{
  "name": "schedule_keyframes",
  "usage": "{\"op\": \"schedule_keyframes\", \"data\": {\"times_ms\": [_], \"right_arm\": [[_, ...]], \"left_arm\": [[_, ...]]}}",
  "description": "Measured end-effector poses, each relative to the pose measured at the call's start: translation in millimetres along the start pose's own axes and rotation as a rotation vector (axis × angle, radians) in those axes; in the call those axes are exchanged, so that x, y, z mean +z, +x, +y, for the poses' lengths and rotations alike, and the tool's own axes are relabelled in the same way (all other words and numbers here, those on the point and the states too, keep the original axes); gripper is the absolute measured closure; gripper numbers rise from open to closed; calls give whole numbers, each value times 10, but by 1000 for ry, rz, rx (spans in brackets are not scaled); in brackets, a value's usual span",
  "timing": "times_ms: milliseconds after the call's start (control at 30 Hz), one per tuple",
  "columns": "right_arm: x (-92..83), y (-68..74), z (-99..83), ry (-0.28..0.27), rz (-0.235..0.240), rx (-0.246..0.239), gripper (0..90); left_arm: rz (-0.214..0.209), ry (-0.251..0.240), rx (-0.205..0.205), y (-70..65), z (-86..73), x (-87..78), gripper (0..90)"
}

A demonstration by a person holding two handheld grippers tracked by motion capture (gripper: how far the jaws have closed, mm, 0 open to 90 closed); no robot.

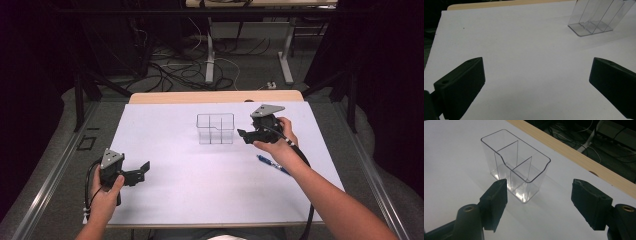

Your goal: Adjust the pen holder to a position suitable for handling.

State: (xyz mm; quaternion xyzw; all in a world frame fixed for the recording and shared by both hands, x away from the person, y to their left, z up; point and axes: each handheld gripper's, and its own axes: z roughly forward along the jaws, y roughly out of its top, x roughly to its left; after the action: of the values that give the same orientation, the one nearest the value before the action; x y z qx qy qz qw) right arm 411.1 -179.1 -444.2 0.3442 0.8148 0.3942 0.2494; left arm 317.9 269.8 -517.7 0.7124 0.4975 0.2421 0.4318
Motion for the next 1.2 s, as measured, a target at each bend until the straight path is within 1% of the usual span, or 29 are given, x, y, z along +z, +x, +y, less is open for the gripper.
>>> {"op": "schedule_keyframes", "data": {"times_ms": [67, 100, 167, 233, 300, 367, 433, 467, 500, 533, 600, 633, 700, 833, 900, 933, 967, 1000, 1067, 1100, 1133, 1167, 1200], "right_arm": [[-20, -4, -13, 15, 3, -13, 288], [-37, -10, -18, 31, 3, -23, 284], [-52, -15, -37, 26, -7, -36, 262], [-71, -25, -54, 40, 0, -32, 258], [-83, -39, -76, 57, 10, -14, 258], [-99, -49, -98, 78, 28, -5, 258], [-117, -57, -120, 89, 22, -29, 258], [-124, -66, -132, 93, 29, -36, 241], [-135, -77, -142, 107, 34, -30, 214], [-144, -89, -155, 117, 38, -24, 209], [-167, -116, -181, 124, 34, -32, 207], [-179, -124, -193, 133, 30, -30, 193], [-199, -149, -220, 148, 27, -40, 159], [-236, -205, -286, 176, 30, -26, 143], [-259, -233, -323, 195, 30, -39, 127], [-276, -254, -357, 231, 30, -66, 96], [-276, -254, -357, 231, 30, -66, 96], [-288, -262, -373, 249, 21, -79, 81], [-290, -273, -408, 266, 22, -88, 64], [-294, -274, -428, 265, 17, -88, 61], [-306, -273, -436, 291, 22, -80, 58], [-299, -284, -455, 281, 18, -91, 54], [-307, -284, -462, 299, 14, -92, 48]], "left_arm": [[0, 1, 1, -1, 0, 1, 2], [0, 0, 2, -1, 0, 2, 2], [0, 0, 1, -1, 0, 2, 2], [-1, 0, 1, -1, -1, 3, 2], [0, 1, -1, -5, -2, 4, 2], [0, 1, -2, -7, -2, 4, 2], [0, 1, -3, -7, -2, 3, 2], [0, 1, -3, -7, -2, 3, 2], [-1, 1, -3, -7, -3, 3, 2], [0, 1, -3, -7, -3, 3, 2], [0, 2, -3, -7, -3, 4, 2], [0, 2, -3, -8, -3, 3, 2], [0, 2, -3, -9, -3, 4, 2], [-1, 4, -1, -10, -4, 4, 2], [-1, 5, -2, -10, -4, 5, 2], [0, 6, -2, -10, -5, 6, 2], [-1, 5, -2, -11, -6, 7, 2], [-1, 5, -2, -11, -6, 8, 2], [-2, 7, 0, -11, -5, 7, 2], [-1, 7, 0, -11, -6, 8, 2], [-2, 8, 0, -11, -6, 8, 2], [-1, 7, 1, -11, -6, 9, 2], [-1, 7, 1, -11, -6, 9, 2]]}}
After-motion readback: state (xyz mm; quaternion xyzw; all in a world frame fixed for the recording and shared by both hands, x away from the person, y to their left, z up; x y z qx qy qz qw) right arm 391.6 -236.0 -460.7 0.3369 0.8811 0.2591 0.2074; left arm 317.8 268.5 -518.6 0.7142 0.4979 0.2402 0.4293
